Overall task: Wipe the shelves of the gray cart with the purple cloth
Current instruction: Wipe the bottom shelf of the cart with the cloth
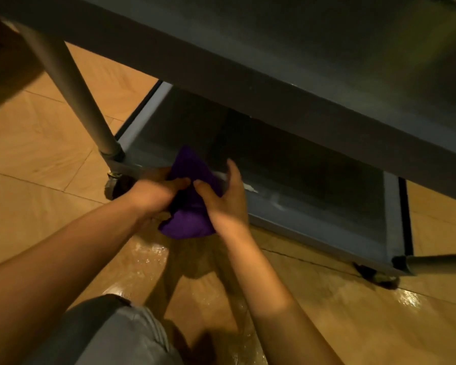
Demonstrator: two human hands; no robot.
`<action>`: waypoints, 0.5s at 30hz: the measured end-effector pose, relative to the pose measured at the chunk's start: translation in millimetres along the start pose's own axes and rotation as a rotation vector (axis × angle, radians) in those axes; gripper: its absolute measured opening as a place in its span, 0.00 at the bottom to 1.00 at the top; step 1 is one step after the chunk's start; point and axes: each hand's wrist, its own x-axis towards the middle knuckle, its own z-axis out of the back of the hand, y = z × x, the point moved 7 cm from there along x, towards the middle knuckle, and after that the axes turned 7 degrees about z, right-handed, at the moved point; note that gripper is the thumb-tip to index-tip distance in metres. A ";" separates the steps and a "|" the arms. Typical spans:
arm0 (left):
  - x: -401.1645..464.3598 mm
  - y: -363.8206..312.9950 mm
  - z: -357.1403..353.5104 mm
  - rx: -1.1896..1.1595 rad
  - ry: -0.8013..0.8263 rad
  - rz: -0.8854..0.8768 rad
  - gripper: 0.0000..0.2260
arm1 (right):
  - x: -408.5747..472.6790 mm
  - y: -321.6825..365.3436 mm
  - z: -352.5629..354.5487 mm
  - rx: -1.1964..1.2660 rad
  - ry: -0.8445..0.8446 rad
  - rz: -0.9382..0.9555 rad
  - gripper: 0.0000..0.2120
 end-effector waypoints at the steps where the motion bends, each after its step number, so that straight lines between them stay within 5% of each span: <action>1: 3.5 -1.8 -3.0 -0.003 -0.017 -0.010 0.13 | -3.9 3.9 4.4 -0.061 0.024 0.066 0.38; 5: 21.9 -11.1 -38.4 -0.020 0.033 -0.012 0.09 | -17.3 -3.2 28.7 -0.163 0.135 0.173 0.37; 10: 31.3 -9.8 -89.5 -0.083 0.269 0.056 0.04 | -14.9 -11.5 63.2 -0.277 0.047 0.218 0.35; 15: 27.6 -21.3 -114.8 0.043 0.402 -0.022 0.06 | -1.7 -33.2 100.0 -0.009 -0.062 0.103 0.25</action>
